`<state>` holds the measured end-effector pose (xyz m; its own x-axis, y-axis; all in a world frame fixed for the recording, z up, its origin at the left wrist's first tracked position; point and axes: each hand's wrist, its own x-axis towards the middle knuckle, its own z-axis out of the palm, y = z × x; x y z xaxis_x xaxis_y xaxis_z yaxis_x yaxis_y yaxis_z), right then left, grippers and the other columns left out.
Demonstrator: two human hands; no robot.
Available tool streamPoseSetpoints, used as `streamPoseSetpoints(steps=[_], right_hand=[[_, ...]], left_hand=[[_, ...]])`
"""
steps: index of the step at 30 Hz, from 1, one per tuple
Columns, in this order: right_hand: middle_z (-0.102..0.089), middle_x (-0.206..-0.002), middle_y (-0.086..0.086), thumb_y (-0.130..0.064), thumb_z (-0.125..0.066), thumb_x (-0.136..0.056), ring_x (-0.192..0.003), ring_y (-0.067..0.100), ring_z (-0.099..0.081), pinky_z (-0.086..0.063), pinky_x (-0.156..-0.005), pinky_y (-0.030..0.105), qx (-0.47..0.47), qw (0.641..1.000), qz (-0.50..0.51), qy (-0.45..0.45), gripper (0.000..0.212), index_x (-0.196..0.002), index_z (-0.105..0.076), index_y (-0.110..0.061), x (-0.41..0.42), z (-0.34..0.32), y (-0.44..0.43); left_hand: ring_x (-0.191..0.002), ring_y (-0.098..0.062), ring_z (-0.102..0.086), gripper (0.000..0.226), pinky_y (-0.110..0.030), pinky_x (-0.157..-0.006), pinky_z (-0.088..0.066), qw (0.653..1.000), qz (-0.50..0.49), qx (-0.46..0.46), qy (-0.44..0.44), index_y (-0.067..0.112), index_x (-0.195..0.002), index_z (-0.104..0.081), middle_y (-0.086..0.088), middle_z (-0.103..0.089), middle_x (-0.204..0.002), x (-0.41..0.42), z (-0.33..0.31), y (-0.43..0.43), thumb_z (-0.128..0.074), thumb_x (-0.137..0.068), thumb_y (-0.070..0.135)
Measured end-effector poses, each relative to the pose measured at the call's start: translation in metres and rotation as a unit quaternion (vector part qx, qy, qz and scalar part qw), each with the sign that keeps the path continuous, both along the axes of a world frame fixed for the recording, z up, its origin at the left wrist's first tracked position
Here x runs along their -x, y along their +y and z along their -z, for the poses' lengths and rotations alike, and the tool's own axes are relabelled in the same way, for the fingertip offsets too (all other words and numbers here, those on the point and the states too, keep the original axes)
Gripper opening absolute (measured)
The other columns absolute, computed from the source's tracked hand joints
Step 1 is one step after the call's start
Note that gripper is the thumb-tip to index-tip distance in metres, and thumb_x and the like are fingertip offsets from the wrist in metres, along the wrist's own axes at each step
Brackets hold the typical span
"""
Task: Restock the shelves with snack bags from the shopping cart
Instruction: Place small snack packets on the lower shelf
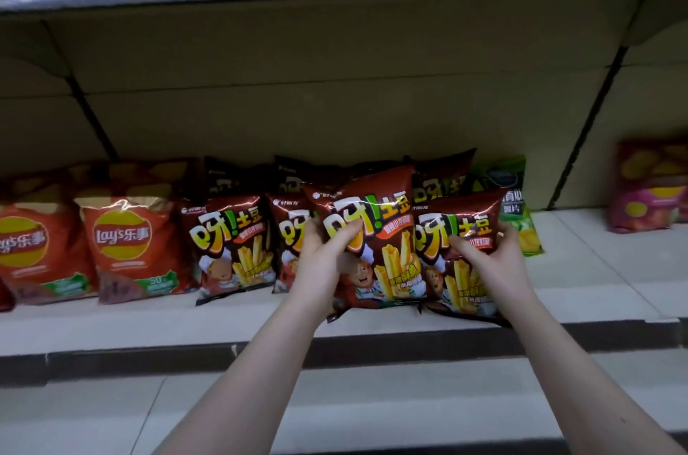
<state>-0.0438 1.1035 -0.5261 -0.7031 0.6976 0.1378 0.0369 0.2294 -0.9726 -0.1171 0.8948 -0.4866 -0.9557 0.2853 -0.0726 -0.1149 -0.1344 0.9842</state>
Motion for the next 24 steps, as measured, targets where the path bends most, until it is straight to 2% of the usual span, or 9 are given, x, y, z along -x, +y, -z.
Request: streamPoseSetpoints(steps=[3,6,9,11,13,17,19,22,24], right_hand=[[-0.056,-0.109,0.003,-0.020,-0.076,-0.077,-0.098,0.017,-0.055,-0.040,-0.082,0.027,0.001,1.000,0.009,-0.005,0.072,-0.134,-0.034,-0.007,-0.002,-0.002,0.010],[-0.055,-0.107,0.001,-0.020,-0.076,-0.077,-0.101,0.020,-0.054,-0.040,-0.083,0.028,-0.004,1.000,0.023,0.000,0.070,-0.134,-0.038,-0.008,-0.005,-0.004,0.021],[-0.056,-0.108,0.001,-0.022,-0.076,-0.078,-0.098,0.019,-0.054,-0.043,-0.084,0.031,0.001,0.999,0.041,0.002,0.066,-0.133,-0.041,-0.011,-0.011,-0.004,0.031],[-0.059,-0.109,0.003,-0.024,-0.076,-0.077,-0.100,0.021,-0.057,-0.046,-0.086,0.035,0.001,0.999,0.055,-0.002,0.063,-0.130,-0.044,-0.011,-0.013,0.000,0.040],[-0.061,-0.110,0.004,-0.026,-0.077,-0.077,-0.104,0.025,-0.059,-0.048,-0.091,0.040,-0.001,0.998,0.066,-0.007,0.064,-0.130,-0.044,-0.010,-0.014,0.002,0.047],[-0.057,-0.115,0.005,-0.022,-0.072,-0.081,-0.105,0.023,-0.057,-0.045,-0.091,0.038,0.023,0.998,0.061,-0.002,0.069,-0.136,-0.033,-0.010,-0.006,0.000,0.048],[-0.055,-0.117,0.005,-0.020,-0.069,-0.084,-0.107,0.022,-0.053,-0.041,-0.091,0.034,0.031,0.998,0.056,-0.001,0.068,-0.138,-0.029,-0.010,0.002,-0.002,0.044],[-0.052,-0.122,0.006,-0.019,-0.067,-0.086,-0.113,0.024,-0.050,-0.036,-0.090,0.031,0.029,0.998,0.047,-0.023,0.070,-0.142,-0.026,-0.009,0.017,0.000,0.041],[-0.048,-0.127,0.007,-0.018,-0.068,-0.085,-0.122,0.027,-0.046,-0.035,-0.094,0.033,0.023,0.998,0.031,-0.056,0.073,-0.144,-0.026,-0.010,0.027,0.004,0.039]], left_hand=[[-0.130,-0.022,-0.041,0.081,-0.034,-0.095,-0.033,0.999,0.000,0.030,0.019,0.021,-0.150,-0.021,-0.001,-0.039,-0.147,0.001,0.006,0.020,-0.067,-0.086,0.037],[-0.133,-0.026,-0.041,0.081,-0.036,-0.100,-0.033,1.000,-0.002,0.016,0.022,0.021,-0.150,-0.022,-0.001,-0.038,-0.148,0.001,0.007,0.037,-0.067,-0.085,0.040],[-0.128,-0.021,-0.043,0.074,-0.037,-0.100,-0.034,1.000,-0.003,0.014,0.018,0.019,-0.148,-0.028,0.005,-0.044,-0.130,0.000,0.013,0.048,-0.066,-0.087,0.037],[-0.122,-0.018,-0.048,0.059,-0.036,-0.097,-0.037,0.998,-0.015,0.046,0.036,0.021,-0.138,-0.043,0.011,-0.049,-0.117,0.003,0.020,0.053,-0.067,-0.086,0.036],[-0.120,-0.022,-0.053,0.051,-0.038,-0.097,-0.042,0.995,-0.030,0.082,0.048,0.019,-0.128,-0.050,0.008,-0.058,-0.115,0.005,0.023,0.055,-0.070,-0.084,0.035],[-0.118,-0.025,-0.054,0.067,-0.035,-0.096,-0.043,0.988,-0.070,0.129,0.051,0.010,-0.136,-0.040,-0.004,-0.057,-0.123,0.012,0.029,0.052,-0.075,-0.082,0.028],[-0.117,-0.025,-0.055,0.067,-0.032,-0.092,-0.043,0.985,-0.078,0.142,0.053,0.009,-0.135,-0.040,-0.008,-0.058,-0.128,0.018,0.032,0.051,-0.075,-0.082,0.027],[-0.114,-0.024,-0.057,0.063,-0.028,-0.085,-0.041,0.978,-0.098,0.173,0.068,0.007,-0.132,-0.044,-0.008,-0.059,-0.126,0.021,0.033,0.054,-0.075,-0.082,0.028],[-0.114,-0.026,-0.054,0.067,-0.029,-0.085,-0.043,0.965,-0.126,0.209,0.098,0.005,-0.130,-0.043,-0.010,-0.053,-0.127,0.020,0.036,0.057,-0.077,-0.079,0.031]])
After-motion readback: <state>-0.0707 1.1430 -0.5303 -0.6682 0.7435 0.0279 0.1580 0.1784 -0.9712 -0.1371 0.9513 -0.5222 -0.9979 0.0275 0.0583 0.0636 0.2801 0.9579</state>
